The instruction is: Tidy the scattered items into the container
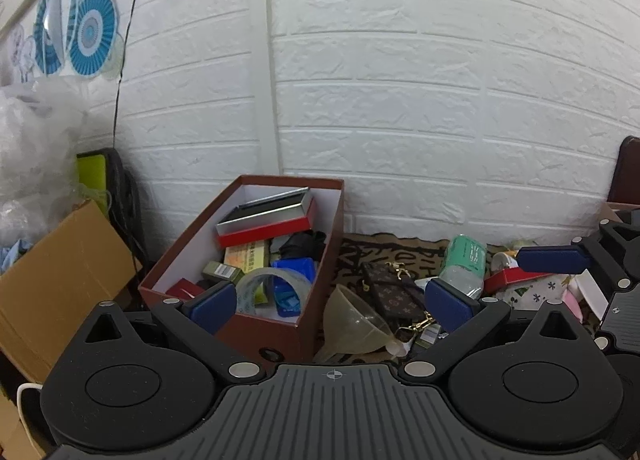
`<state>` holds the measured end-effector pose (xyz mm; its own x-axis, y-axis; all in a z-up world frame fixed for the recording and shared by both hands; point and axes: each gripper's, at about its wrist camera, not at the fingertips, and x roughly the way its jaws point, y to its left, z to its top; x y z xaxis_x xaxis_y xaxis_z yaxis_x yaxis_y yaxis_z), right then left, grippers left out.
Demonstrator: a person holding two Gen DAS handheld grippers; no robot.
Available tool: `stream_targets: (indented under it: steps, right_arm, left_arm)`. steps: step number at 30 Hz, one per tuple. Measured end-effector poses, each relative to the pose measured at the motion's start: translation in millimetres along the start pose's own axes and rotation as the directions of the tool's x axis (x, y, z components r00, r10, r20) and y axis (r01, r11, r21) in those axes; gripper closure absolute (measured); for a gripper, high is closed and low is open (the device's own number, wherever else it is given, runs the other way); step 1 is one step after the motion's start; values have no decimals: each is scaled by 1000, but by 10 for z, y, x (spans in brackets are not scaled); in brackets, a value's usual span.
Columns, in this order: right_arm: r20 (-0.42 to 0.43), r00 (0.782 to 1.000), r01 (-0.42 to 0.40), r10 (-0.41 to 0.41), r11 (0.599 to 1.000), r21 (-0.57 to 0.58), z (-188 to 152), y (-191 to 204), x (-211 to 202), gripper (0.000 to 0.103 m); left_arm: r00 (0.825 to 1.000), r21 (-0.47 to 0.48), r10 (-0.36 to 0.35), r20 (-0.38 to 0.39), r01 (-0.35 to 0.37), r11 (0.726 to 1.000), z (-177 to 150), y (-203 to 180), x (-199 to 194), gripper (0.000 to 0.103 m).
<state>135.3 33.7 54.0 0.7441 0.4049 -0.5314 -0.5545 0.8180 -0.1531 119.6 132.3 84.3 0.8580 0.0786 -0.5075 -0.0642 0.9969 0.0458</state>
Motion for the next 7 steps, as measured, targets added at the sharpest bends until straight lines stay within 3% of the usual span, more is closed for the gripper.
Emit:
stream_targets:
  steps: [7]
  right_arm:
    - [1, 1000, 3, -3, 1000, -26, -26, 75, -71, 0]
  left_arm:
    - [999, -50, -43, -15, 42, 998, -36, 67, -11, 0]
